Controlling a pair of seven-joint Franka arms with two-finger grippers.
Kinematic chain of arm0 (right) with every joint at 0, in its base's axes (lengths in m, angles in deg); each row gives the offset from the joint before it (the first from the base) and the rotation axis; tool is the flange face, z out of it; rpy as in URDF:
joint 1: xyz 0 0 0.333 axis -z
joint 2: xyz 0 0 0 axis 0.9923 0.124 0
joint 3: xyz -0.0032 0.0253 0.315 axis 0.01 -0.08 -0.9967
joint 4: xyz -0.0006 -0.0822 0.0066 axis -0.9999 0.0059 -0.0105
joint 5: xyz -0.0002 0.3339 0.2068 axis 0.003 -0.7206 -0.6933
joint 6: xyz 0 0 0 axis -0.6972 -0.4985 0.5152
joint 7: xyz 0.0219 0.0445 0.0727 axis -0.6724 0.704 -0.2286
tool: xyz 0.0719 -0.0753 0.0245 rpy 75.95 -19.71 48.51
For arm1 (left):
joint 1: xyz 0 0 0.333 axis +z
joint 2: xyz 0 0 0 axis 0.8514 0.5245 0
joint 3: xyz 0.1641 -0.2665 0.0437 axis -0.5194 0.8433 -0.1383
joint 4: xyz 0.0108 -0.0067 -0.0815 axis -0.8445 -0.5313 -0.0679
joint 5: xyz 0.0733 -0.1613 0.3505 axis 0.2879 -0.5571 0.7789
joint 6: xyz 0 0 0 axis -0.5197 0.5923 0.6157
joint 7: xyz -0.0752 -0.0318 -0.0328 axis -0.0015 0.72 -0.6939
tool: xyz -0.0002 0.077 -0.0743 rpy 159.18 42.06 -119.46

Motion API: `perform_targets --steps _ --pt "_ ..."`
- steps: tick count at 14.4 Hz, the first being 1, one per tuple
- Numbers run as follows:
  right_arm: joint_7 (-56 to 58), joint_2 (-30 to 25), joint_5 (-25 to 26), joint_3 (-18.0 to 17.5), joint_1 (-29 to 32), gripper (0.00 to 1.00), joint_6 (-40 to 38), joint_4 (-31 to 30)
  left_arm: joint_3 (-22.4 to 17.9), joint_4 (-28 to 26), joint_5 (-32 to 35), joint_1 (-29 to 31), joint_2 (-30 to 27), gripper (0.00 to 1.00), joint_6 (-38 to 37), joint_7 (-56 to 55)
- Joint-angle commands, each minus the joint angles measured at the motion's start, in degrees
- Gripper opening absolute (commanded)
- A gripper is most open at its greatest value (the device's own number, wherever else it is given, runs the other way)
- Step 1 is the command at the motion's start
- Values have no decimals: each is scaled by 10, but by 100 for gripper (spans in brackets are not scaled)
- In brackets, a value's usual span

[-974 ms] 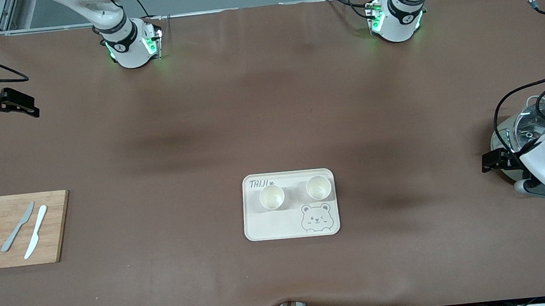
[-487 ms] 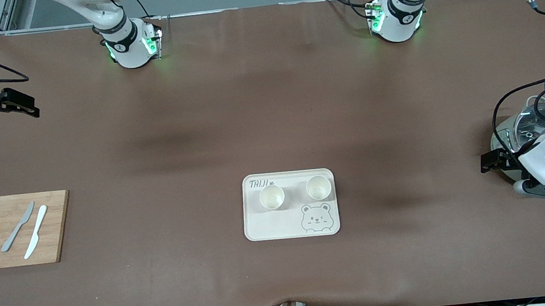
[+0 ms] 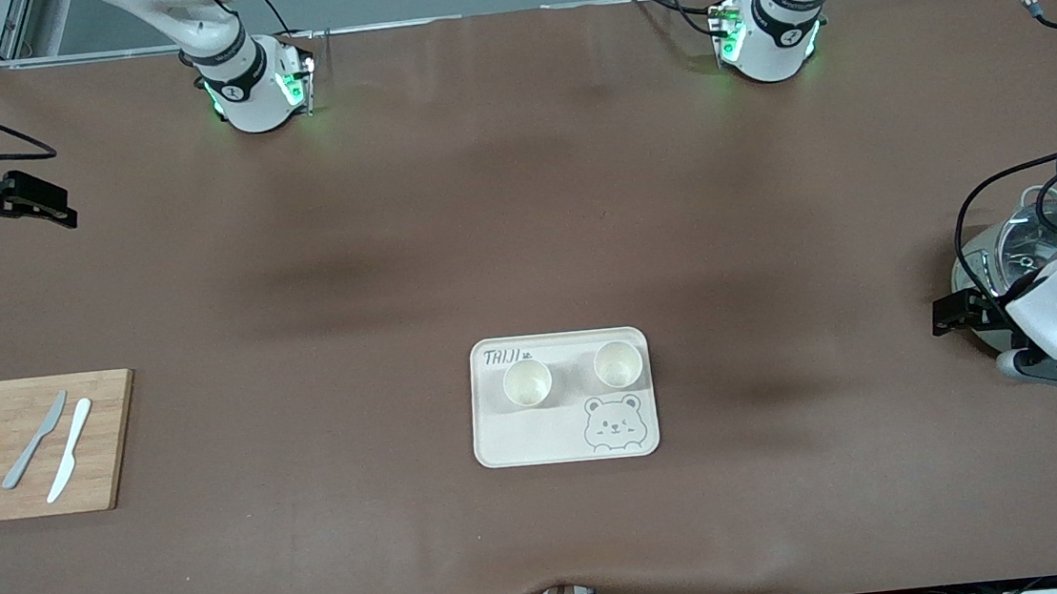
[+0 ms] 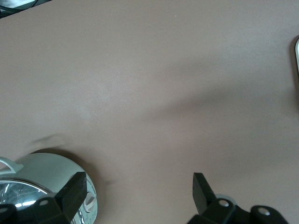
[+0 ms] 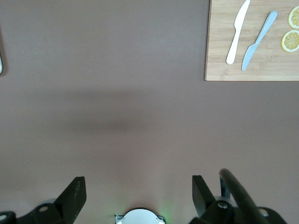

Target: Place white IKEA cup upright on tray with both arms

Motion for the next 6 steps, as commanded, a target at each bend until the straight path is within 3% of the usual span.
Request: perform_targets --steps 1,6 --pt "3 -16 -1 -4 4 100 6 -10 0 -9 -10 0 -14 100 -6 -4" --pt "-1 -11 3 -6 3 100 5 17 0 -9 -10 0 -14 100 -6 -4"
